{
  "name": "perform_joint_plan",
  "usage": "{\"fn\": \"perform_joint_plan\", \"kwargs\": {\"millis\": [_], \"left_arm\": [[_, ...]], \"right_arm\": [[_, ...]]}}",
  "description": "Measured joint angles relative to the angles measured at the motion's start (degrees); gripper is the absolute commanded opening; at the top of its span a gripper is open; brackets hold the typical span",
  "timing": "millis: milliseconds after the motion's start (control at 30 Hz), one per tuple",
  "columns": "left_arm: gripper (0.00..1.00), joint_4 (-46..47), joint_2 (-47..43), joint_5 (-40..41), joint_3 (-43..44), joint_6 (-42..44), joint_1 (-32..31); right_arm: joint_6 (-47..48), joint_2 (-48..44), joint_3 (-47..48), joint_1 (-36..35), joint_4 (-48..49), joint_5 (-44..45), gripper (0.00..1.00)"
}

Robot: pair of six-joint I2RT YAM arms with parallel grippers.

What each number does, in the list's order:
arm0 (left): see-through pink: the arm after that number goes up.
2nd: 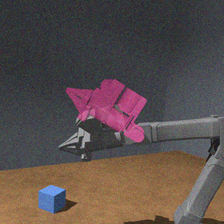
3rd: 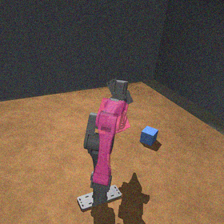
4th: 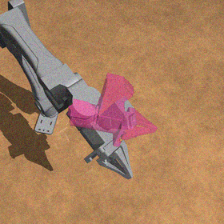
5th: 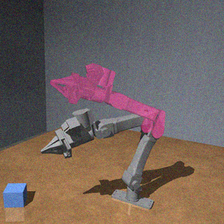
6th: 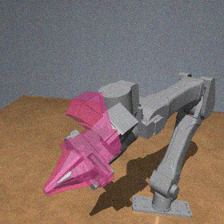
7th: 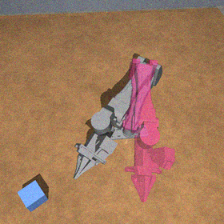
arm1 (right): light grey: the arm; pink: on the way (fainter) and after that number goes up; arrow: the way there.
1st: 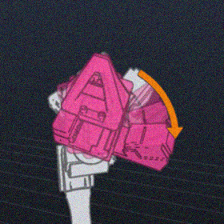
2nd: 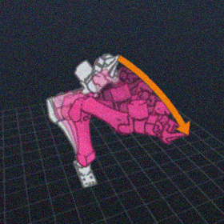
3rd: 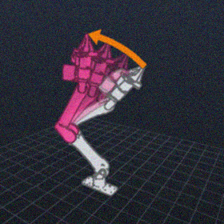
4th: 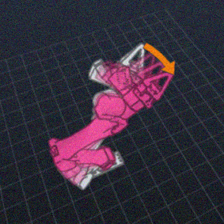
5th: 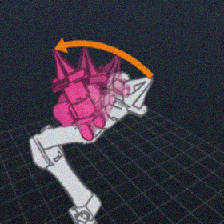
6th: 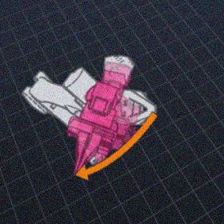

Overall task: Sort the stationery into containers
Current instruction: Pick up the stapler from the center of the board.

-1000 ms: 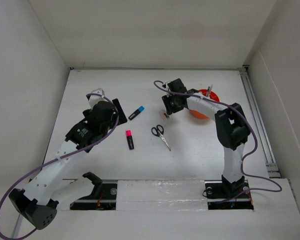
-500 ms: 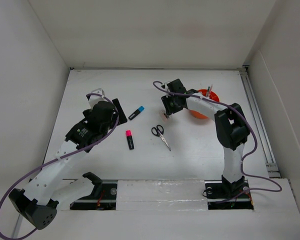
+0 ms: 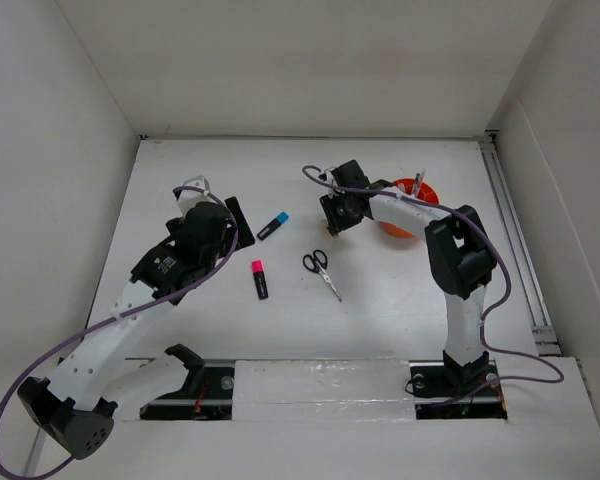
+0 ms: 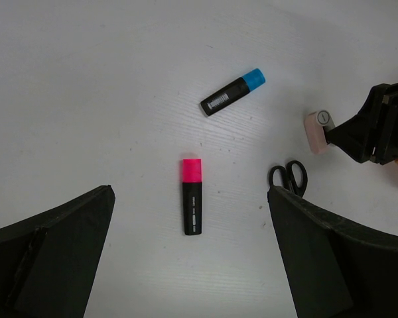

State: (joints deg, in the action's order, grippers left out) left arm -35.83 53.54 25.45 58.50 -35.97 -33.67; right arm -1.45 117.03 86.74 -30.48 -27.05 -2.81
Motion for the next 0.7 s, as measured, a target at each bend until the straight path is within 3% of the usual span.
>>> {"fn": "perform_joint_plan", "kwargs": {"millis": [200, 367, 700], "left_arm": [[1.0, 0.0, 0.0, 0.0, 0.0, 0.0, 0.0], [1.0, 0.0, 0.0, 0.0, 0.0, 0.0, 0.0], [1.0, 0.0, 0.0, 0.0, 0.0, 0.1, 0.0]], "right_arm": [[0.0, 0.1, 0.1, 0.0, 0.0, -0.6, 0.3], [0.3, 0.1, 0.4, 0.0, 0.0, -0.6, 0.0], [-0.4, 0.2, 0.5, -0.3, 0.7, 0.6, 0.0]]}}
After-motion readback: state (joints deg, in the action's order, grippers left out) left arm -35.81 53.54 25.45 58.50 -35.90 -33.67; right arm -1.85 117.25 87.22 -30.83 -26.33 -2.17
